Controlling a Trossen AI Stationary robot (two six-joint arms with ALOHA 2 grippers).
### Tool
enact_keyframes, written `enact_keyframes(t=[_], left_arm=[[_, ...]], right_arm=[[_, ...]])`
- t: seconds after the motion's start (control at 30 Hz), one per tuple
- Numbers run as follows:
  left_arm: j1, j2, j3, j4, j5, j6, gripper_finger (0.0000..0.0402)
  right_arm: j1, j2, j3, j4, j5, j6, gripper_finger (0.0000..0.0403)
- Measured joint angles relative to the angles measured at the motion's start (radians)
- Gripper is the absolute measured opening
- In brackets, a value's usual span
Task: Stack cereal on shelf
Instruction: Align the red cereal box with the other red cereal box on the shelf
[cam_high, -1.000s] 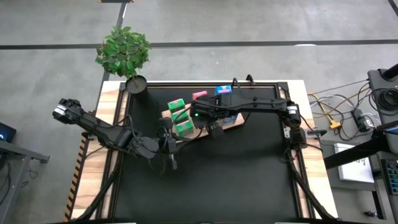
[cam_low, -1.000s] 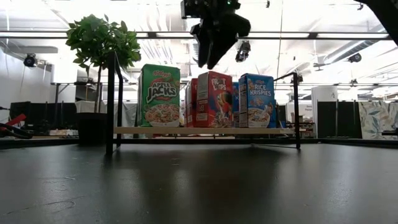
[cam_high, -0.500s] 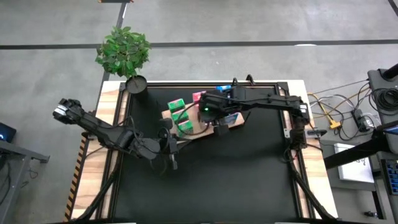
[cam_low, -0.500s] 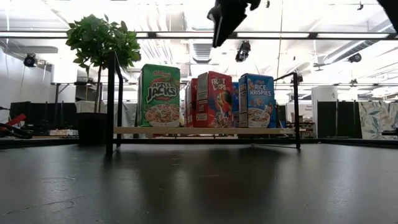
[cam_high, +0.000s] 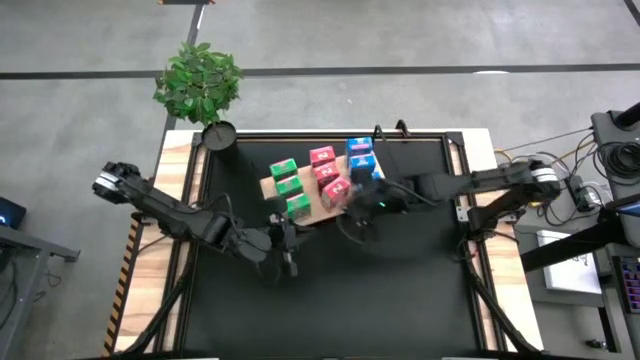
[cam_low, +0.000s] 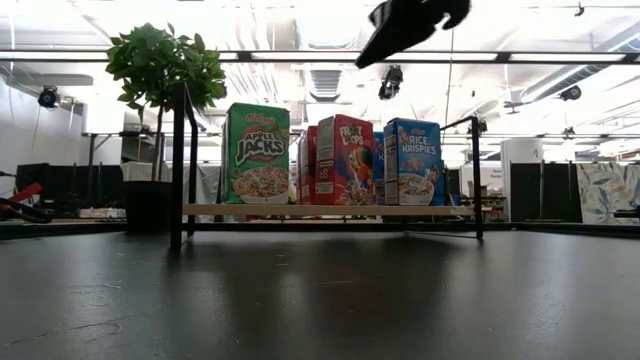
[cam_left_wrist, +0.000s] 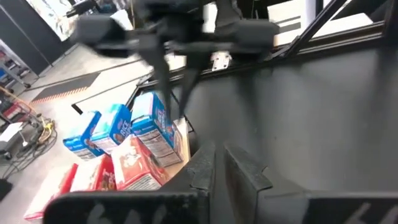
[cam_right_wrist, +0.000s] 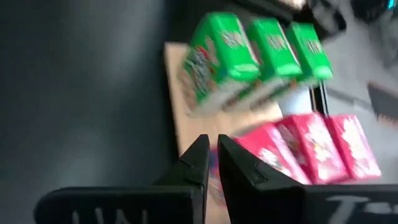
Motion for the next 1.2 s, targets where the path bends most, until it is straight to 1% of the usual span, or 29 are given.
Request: enact_keyframes(t=[0.13,0.3,0.4,0.5,0.6,0.67,0.77,0.83,0.87,1.0,1.2], left_arm=[[0.021,0.026,-0.001,0.011,0.000,-0.014,0.0044],[0.068,0.056,-0.001,0.072,0.001,-0.033,0.0111],[0.105,0.087,-0.001,0.136,0.001,-0.027,0.0158],[0.149,0.118,-0.001,0.194,0.001,-0.025,0.0201],[0.198,0.148,-0.001,0.230,0.001,-0.025,0.0235],[0.228,0.164,-0.001,0.231,0.001,-0.025,0.0250],[0.267,0.191,-0.001,0.245,0.009,-0.025,0.0260],[0.288,0.215,0.009,0.245,0.036,-0.029,0.0260],[0.296,0.227,0.014,0.250,0.049,-0.031,0.0258],[0.319,0.266,0.031,0.245,0.047,-0.033,0.0249],[0.323,0.275,0.039,0.198,0.042,-0.052,0.0236]], right_arm=[[0.060,-0.102,-0.193,0.201,0.000,-0.002,0.0018],[0.115,-0.200,-0.358,0.398,0.000,-0.027,0.0018],[0.135,-0.236,-0.427,0.472,0.000,-0.075,0.0018],[0.136,-0.272,-0.466,0.495,0.001,-0.099,0.0018],[0.135,-0.300,-0.494,0.496,0.004,-0.112,0.0018],[0.135,-0.316,-0.506,0.495,0.003,-0.130,0.0018],[0.135,-0.347,-0.519,0.491,0.003,-0.132,0.0018],[0.135,-0.368,-0.526,0.490,0.003,-0.133,0.0018],[0.135,-0.375,-0.528,0.488,0.003,-0.134,0.0018],[0.135,-0.391,-0.532,0.489,0.003,-0.133,0.0018],[0.135,-0.389,-0.533,0.468,0.001,-0.126,0.0018]])
